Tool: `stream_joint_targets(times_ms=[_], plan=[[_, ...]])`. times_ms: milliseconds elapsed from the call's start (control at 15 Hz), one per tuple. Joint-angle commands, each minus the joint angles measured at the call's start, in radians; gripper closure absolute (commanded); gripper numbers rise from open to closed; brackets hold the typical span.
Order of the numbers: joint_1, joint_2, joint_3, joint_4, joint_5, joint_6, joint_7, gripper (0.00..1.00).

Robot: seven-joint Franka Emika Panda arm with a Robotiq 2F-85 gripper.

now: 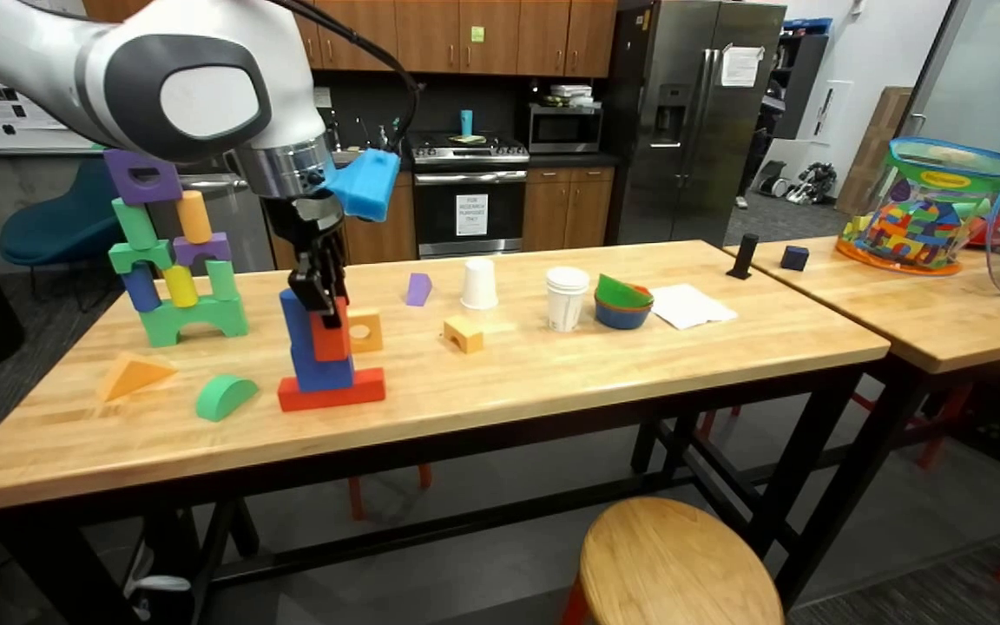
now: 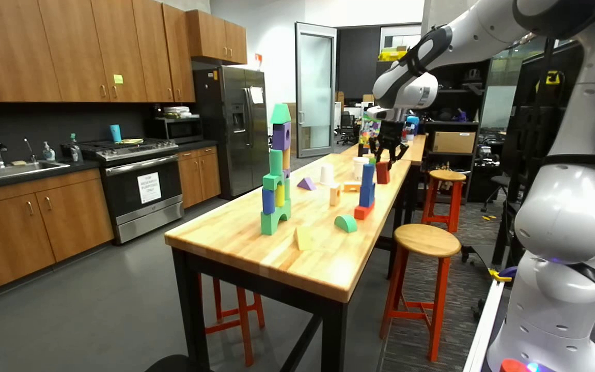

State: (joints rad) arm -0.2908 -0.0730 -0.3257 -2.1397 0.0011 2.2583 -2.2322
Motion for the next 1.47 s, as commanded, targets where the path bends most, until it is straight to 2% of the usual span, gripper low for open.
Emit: stream_joint_targets(times_ms=[0, 1000, 1400], plan=[[-0.006, -0.069, -0.018, -0.044, 0.023, 0.015, -0.040, 0.81], [-0.009, -0.233, -0.104, -0.187, 0.004, 0.025, -0.134, 0.81], [0.006, -0.274, -0.088, -0.206, -0.004, 0.037, -0.114, 0.81]])
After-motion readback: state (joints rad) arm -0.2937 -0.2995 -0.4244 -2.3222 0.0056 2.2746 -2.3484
